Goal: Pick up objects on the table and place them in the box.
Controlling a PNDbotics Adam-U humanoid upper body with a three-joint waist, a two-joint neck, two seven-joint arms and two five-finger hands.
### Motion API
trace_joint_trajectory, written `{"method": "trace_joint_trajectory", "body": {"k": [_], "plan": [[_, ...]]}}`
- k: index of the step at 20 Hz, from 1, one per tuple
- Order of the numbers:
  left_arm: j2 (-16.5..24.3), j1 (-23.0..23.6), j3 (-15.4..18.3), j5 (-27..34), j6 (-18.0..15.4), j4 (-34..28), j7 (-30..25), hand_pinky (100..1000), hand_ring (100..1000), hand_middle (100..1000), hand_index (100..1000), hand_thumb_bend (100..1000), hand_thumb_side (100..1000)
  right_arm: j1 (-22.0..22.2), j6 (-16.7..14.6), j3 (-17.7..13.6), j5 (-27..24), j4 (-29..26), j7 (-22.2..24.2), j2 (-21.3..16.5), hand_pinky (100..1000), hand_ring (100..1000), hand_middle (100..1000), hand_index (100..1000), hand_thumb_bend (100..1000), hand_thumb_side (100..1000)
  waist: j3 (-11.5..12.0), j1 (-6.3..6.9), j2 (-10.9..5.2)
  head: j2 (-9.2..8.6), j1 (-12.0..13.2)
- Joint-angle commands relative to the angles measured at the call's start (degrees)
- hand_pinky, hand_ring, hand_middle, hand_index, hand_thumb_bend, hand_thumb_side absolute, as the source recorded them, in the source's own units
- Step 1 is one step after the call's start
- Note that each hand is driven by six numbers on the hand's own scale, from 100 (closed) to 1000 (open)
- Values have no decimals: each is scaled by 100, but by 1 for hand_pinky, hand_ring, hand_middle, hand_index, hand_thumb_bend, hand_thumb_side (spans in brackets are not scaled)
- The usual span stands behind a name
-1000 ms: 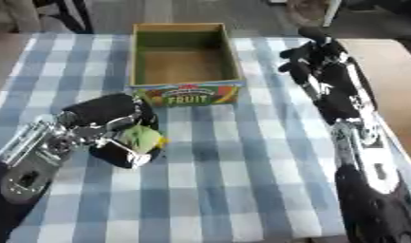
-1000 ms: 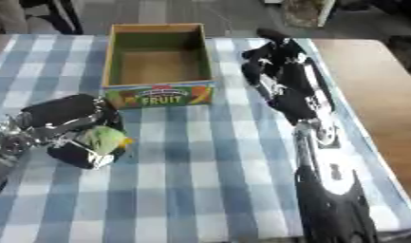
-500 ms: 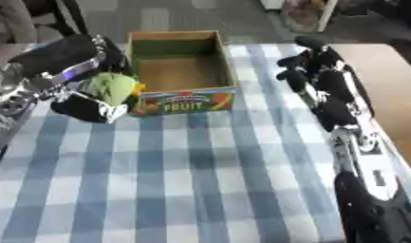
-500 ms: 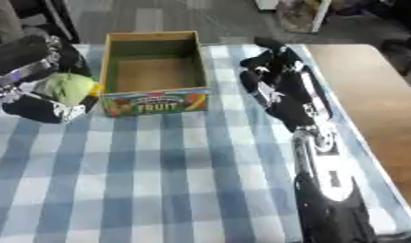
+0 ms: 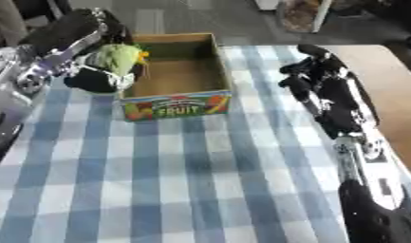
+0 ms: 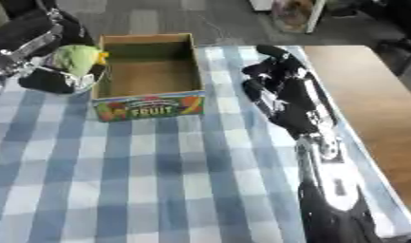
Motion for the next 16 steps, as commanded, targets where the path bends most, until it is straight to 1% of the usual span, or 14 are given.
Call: {"method": "trace_joint_trajectory", "body": {"k": [1, 3, 5, 10, 12, 13, 16], "plan": [[-86, -260, 90, -89, -253, 536, 352, 100, 100, 288, 513, 100, 190, -159, -16, 40, -17, -56, 50, -11, 603, 696, 497, 820, 479, 255, -74, 28, -48, -243, 208], [-211, -367, 154, -142, -395, 882, 563, 100, 100, 288, 516, 100, 195, -211, -21, 71, -14, -53, 81, 2, 603, 696, 497, 820, 478, 255, -168, 54, 3, -368, 328], [-325, -458, 224, -181, -490, 1192, 774, 100, 100, 286, 516, 100, 200, -246, -24, 96, -13, -49, 111, 11, 603, 697, 497, 820, 478, 255, -246, 76, 46, -431, 412], [-492, -599, 337, -264, -643, 1750, 1310, 100, 115, 299, 527, 100, 184, -332, -39, 105, -12, -40, 134, 7, 603, 697, 497, 820, 477, 254, -421, 119, 134, -431, 572], [-509, -596, 350, -315, -680, 1908, 1436, 100, 139, 319, 544, 100, 182, -355, -43, 103, -10, -43, 135, 9, 603, 697, 497, 820, 477, 254, -507, 141, 161, -443, 636], [-516, -589, 366, -321, -694, 1976, 1497, 100, 147, 324, 547, 100, 160, -370, -45, 100, -10, -45, 133, 7, 603, 697, 497, 820, 477, 254, -546, 147, 176, -455, 666], [-519, -571, 395, -389, -707, 2128, 1651, 100, 187, 361, 594, 100, 136, -408, -53, 84, -10, -37, 122, -9, 603, 697, 496, 820, 476, 253, -631, 158, 213, -470, 744]]}}
